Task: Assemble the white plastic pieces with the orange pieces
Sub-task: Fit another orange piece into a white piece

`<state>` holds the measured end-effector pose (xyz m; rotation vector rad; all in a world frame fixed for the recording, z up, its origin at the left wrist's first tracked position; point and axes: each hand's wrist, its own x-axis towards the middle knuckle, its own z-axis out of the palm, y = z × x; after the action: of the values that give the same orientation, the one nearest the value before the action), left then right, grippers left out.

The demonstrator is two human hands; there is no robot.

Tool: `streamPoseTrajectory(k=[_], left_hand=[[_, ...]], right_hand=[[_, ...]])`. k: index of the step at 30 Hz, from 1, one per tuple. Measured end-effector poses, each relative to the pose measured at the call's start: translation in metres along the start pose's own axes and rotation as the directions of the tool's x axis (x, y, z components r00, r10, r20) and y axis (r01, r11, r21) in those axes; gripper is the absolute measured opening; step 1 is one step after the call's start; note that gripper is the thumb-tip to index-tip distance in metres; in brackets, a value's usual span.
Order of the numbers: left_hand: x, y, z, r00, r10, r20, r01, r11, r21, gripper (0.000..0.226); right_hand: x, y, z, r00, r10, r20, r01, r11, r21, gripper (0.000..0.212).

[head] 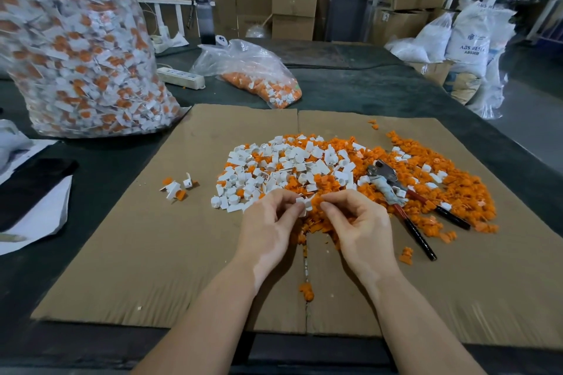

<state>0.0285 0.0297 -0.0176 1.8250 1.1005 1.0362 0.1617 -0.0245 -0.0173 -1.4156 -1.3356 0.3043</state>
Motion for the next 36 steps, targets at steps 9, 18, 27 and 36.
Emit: streamPoseTrajectory(k=[9, 18, 27, 36], left_hand=[[0.0, -0.001, -0.001, 1.0, -0.004, 0.003, 0.004, 0.999, -0.043, 0.012], [-0.002, 0.001, 0.0, 0.999, -0.04, -0.007, 0.039, 0.994, -0.105, 0.011], [-0.006, 0.0, 0.003, 0.999, 0.03, -0.009, -0.03, 0.999, 0.035, 0.012], [-0.005, 0.001, 0.003, 1.0, -0.022, -0.003, 0.022, 1.0, -0.01, 0.017]], right_hand=[[-0.002, 0.001, 0.006, 0.997, -0.078, -0.006, 0.074, 0.969, -0.237, 0.004], [-0.005, 0.0, 0.011, 0.954, -0.3, -0.012, 0.242, 0.793, -0.559, 0.018], [-0.006, 0.003, 0.012, 0.963, -0.269, -0.016, 0.222, 0.827, -0.516, 0.022], [-0.006, 0.005, 0.014, 0.952, -0.304, -0.009, 0.253, 0.807, -0.533, 0.021]])
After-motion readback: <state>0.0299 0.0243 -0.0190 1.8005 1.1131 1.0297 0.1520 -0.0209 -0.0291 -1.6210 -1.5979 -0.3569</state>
